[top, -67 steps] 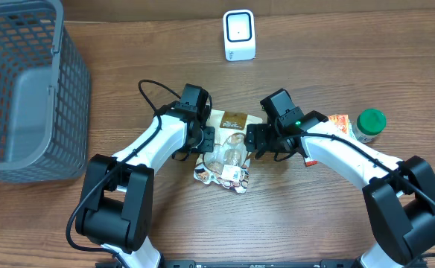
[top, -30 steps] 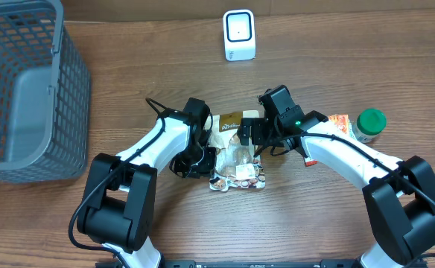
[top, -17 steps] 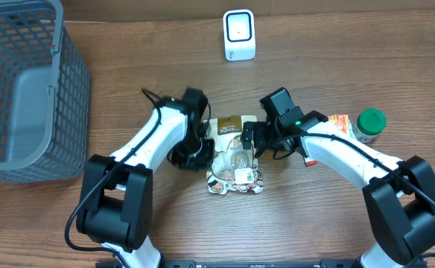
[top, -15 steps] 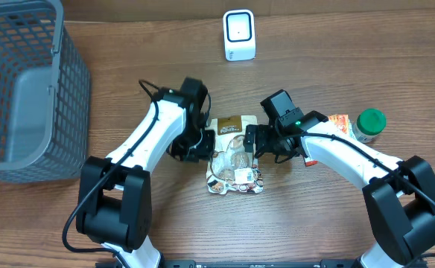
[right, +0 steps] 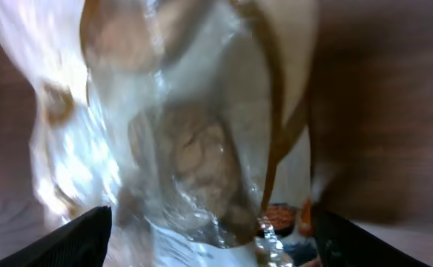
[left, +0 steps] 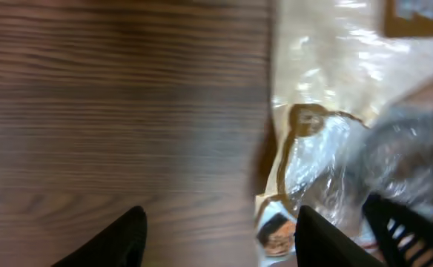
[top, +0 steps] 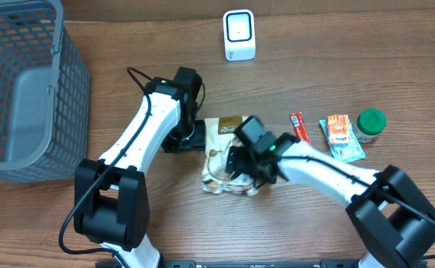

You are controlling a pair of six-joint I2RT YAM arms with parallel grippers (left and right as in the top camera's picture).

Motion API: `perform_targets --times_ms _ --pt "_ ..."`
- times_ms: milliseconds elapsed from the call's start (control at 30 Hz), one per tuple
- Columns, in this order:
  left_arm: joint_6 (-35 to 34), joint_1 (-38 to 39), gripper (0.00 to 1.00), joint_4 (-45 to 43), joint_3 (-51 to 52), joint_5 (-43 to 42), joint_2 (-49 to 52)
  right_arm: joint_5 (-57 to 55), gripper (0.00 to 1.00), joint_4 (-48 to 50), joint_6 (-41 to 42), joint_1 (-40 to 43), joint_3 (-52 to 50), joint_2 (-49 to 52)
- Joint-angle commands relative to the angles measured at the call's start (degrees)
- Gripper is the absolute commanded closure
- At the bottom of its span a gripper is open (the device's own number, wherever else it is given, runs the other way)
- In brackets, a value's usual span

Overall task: Scan the item barcode
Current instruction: 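Grasp the bread bag edges with both grippers from either side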

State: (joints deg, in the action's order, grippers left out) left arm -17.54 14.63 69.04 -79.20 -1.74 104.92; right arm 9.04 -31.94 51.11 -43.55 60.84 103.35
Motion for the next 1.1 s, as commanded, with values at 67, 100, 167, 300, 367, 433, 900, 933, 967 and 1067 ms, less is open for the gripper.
perform_targets --times_ms 67,100,167,300,367,433,900,933,967,1067 --pt "-1.99 -3.58 0.43 -0.07 -1.2 3.21 -0.04 1.64 0.11 3.91 5.55 -4.15 -1.31 -0.37" --pt "-1.99 -4.15 0.43 -0.02 -1.2 3.08 -0.04 3.17 0.11 4.83 5.77 -4.44 -1.31 -0.37" --pt "-1.7 -4.92 0.43 0.09 -1.2 1.66 -0.04 4.7 0.09 6.08 5.73 -4.61 -1.31 -0.37" --pt "-0.17 -5.07 0.44 1.6 -1.2 0.59 -0.04 3.96 0.08 6.05 3.13 -3.72 -0.96 -0.59" --pt "0.46 -4.87 0.41 2.51 -1.2 0.55 -0.04 4.02 0.08 5.29 0.74 -2.47 0.2 -1.2" --pt "0.9 -4.87 0.37 3.04 -1.2 -0.24 -0.04 4.17 0.07 4.44 -2.12 -1.18 1.64 -1.99" --pt "2.75 -4.13 0.24 -4.26 9.92 -14.08 -0.04 9.97 0.01 0.11 -18.21 11.82 4.7 -2.47" --pt "2.75 -4.0 0.25 -5.29 11.26 -14.49 -0.04 9.88 0.01 0.17 -18.71 11.8 4.7 -2.19" --pt "2.75 -3.8 0.25 -6.58 12.61 -14.45 -0.04 9.73 0.01 0.17 -18.88 11.8 4.7 -1.77" --pt "2.75 -3.72 0.25 -10.1 15.56 -14.45 -0.04 9.64 0.01 0.9 -19.12 11.8 4.63 -0.66"
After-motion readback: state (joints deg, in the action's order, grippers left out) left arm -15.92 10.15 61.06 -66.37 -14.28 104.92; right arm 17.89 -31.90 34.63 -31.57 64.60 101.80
